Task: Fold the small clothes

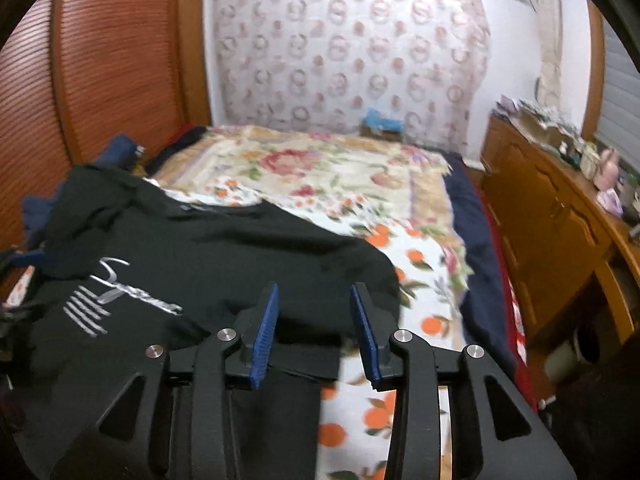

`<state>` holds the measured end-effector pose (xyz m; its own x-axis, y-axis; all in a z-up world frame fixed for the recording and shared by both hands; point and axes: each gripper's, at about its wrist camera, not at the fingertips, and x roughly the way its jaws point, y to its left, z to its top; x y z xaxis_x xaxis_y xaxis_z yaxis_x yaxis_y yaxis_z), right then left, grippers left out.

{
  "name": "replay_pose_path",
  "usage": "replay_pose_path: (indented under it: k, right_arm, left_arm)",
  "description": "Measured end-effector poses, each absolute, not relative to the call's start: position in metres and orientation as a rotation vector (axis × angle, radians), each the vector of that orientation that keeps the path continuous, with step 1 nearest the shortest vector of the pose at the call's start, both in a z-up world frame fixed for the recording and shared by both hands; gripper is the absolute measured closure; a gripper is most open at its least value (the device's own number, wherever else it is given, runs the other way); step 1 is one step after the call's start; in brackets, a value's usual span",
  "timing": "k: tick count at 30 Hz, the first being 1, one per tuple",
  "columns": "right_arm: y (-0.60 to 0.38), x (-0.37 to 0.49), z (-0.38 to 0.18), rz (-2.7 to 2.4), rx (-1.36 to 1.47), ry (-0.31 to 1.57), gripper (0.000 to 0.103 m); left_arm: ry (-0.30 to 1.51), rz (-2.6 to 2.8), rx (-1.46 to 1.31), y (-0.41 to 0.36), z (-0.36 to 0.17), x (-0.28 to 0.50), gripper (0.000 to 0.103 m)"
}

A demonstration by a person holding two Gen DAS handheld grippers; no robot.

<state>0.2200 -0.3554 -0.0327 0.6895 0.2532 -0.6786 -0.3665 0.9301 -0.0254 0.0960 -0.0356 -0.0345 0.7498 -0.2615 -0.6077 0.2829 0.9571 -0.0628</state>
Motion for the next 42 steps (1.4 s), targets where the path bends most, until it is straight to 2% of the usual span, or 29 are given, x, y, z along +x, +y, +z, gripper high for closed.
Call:
replay_pose_path:
  k: [11, 16, 19, 28, 34, 39, 41, 42]
  right_arm:
    - [-0.361, 0.239, -0.092, 0.33, -0.122, 0.927, 0.067]
    - [-0.355, 0.233, -0.089, 0.363, -0.161, 0.918, 0.097]
    - [-0.355, 0.228, -0.077, 0.362, -0.171, 0.872, 0.101]
    - [-0.322, 0.236, -0.019, 0.402, -0.189, 0.715, 0.102]
    - [-0.247, 0.254, 0.012, 0.494, -0.247, 0.646, 0.103]
    - [-0.182, 0.266, 0.014, 0.55, -0.308, 0.654, 0.102]
    - [-0.171, 0.269, 0.009, 0.549, -0.327, 0.659, 0.092]
    - [-0.169, 0.272, 0.007, 0.544, -0.332, 0.664, 0.084]
  left_arm:
    - [0.645, -0.33, 0.002, -0.039, -0.033, 0.075, 0.0]
    - [0.652, -0.334, -0.018, -0.037, -0.037, 0.074, 0.0]
    - [0.653, -0.328, -0.029, -0.035, -0.04, 0.073, 0.0]
    - [0.635, -0.303, -0.067, -0.02, -0.039, 0.068, 0.0]
    - [0.627, -0.278, -0.084, -0.006, -0.039, 0.062, 0.0]
    - [0.631, -0.257, -0.098, 0.006, -0.041, 0.06, 0.0]
    - [0.632, -0.249, -0.101, 0.011, -0.042, 0.061, 0.0]
    - [0.63, -0.246, -0.102, 0.013, -0.042, 0.06, 0.0]
